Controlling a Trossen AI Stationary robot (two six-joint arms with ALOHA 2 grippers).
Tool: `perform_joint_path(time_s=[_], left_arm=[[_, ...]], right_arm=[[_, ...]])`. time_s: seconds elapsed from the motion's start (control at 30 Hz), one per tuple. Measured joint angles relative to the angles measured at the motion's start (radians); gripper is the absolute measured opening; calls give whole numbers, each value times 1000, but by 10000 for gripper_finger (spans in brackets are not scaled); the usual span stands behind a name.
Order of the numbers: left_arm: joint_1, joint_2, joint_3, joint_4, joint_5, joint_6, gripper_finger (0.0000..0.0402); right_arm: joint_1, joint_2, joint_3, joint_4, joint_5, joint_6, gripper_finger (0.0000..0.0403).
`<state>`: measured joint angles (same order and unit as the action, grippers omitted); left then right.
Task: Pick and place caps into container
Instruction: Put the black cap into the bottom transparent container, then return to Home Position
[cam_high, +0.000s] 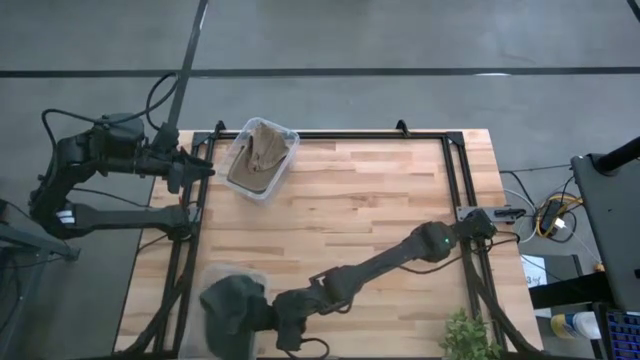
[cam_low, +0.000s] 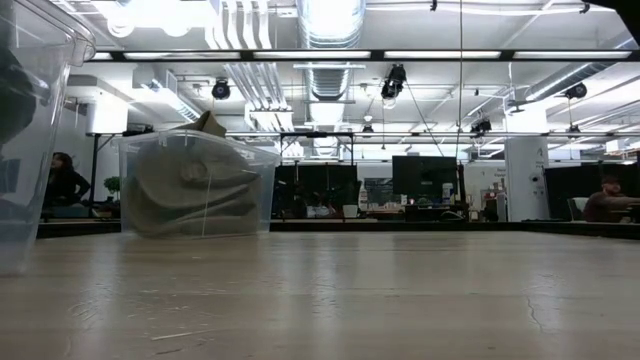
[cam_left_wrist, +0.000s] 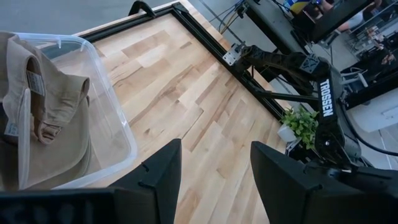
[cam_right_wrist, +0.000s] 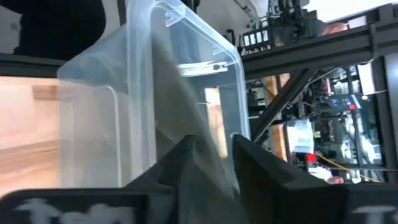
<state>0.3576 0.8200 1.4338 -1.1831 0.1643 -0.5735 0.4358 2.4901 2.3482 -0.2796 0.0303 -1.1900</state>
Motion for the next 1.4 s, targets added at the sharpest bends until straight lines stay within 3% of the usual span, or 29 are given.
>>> perform_joint_path(time_s=[0.2,0.3,0.4,0.5,0.73,1.0,1.4], left_arm=[[0,0,0,-2,-1,0,184],[0,-1,0,-2,-1,10,184],[0,-1,0,-2,-2,36,184],[0,-1,0,-1,-11,77,184],[0,-1,-4,4,-48,141,161],[0,-13,-79,50,-59,184,13],[-2,-199,-336,441,58,320,0]], right_arm=[[12,-8,2,6,70,-7,160],[19,-18,3,5,171,-7,175],[23,-27,3,-19,298,25,177],[17,-49,3,-91,309,119,156],[-51,-168,3,-329,155,409,23],[-141,-285,3,-453,-56,630,8],[-253,-344,-10,-510,-153,795,8]])
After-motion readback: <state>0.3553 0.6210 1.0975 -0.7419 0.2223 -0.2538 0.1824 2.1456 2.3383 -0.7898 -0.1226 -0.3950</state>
